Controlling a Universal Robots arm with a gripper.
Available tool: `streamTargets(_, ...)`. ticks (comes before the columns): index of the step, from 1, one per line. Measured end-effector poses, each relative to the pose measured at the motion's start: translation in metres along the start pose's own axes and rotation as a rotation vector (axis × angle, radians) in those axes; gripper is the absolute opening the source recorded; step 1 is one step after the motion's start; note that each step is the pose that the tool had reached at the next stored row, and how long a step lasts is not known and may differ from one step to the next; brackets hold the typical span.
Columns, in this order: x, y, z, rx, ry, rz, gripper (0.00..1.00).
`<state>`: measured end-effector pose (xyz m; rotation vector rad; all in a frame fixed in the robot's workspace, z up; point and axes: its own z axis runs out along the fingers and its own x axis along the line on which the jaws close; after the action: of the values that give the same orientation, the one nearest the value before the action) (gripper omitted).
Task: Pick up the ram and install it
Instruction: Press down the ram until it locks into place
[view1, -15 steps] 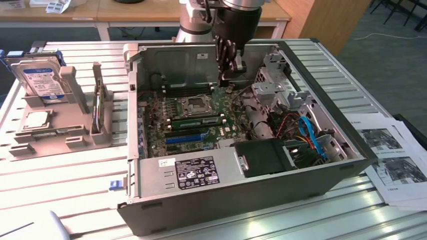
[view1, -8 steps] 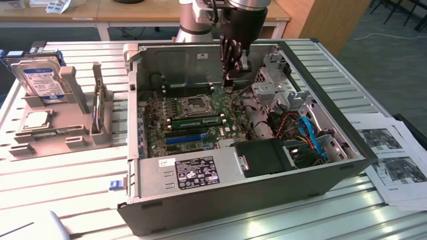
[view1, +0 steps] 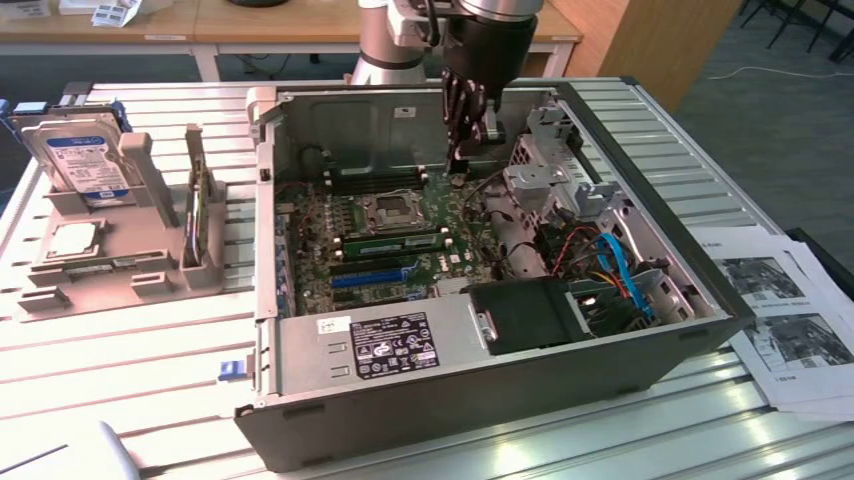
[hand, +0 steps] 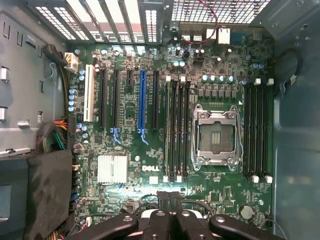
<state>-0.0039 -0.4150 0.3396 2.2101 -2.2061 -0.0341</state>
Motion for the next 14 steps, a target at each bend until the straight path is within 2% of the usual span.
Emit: streamTargets(14,0.000,-0.0004,0.0163,0.0000,0.0001,0.000,0.10)
